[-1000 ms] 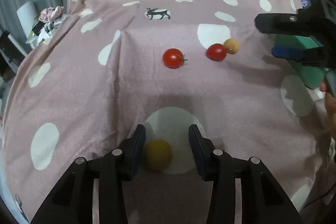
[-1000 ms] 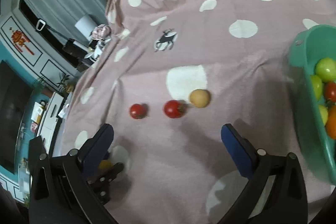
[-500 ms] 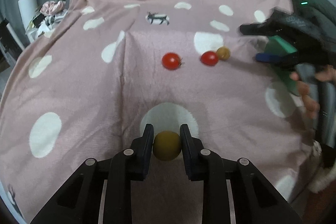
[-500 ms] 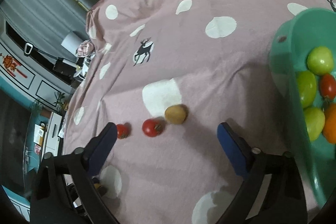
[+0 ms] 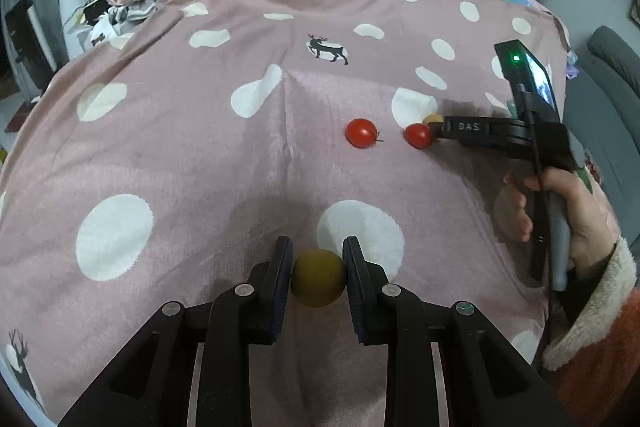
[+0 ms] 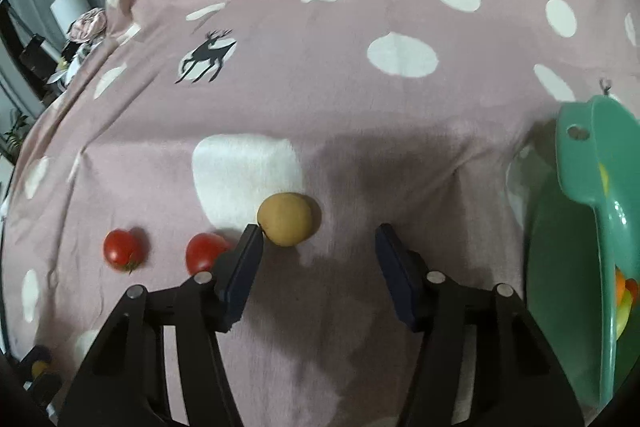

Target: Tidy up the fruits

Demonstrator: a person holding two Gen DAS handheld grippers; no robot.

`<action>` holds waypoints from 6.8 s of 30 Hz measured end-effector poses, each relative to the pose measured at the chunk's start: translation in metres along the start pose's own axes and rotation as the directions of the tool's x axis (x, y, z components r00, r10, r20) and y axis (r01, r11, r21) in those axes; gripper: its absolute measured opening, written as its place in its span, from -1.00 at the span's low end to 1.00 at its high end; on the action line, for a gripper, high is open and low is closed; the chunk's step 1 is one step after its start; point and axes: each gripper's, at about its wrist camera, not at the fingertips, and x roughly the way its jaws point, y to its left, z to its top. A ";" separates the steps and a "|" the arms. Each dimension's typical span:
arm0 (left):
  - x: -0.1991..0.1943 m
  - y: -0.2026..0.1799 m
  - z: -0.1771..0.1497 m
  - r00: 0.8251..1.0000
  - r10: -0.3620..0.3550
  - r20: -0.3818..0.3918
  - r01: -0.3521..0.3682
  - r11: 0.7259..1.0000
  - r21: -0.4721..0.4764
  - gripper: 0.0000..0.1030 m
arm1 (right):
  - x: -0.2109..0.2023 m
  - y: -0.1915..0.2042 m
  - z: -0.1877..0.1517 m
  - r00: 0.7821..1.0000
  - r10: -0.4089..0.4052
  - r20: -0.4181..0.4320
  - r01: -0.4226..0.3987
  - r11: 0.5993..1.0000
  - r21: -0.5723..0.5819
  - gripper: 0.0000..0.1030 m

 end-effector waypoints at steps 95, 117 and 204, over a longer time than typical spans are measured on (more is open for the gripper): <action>0.072 -0.174 0.033 0.990 -0.094 -0.106 0.123 0.944 0.307 -0.48 | -0.165 -0.198 -0.071 0.880 0.273 0.389 -0.363 0.914 0.181 -0.49; 0.073 -0.249 0.111 0.929 -0.366 0.055 0.362 0.929 0.072 0.94 | -0.188 -0.259 -0.087 0.886 0.150 0.438 -0.277 0.930 0.243 1.00; 0.048 -0.107 0.089 0.980 0.100 0.170 -0.145 0.950 0.278 -0.43 | -0.084 -0.035 -0.001 0.935 0.328 0.132 -0.321 0.944 -0.076 -0.46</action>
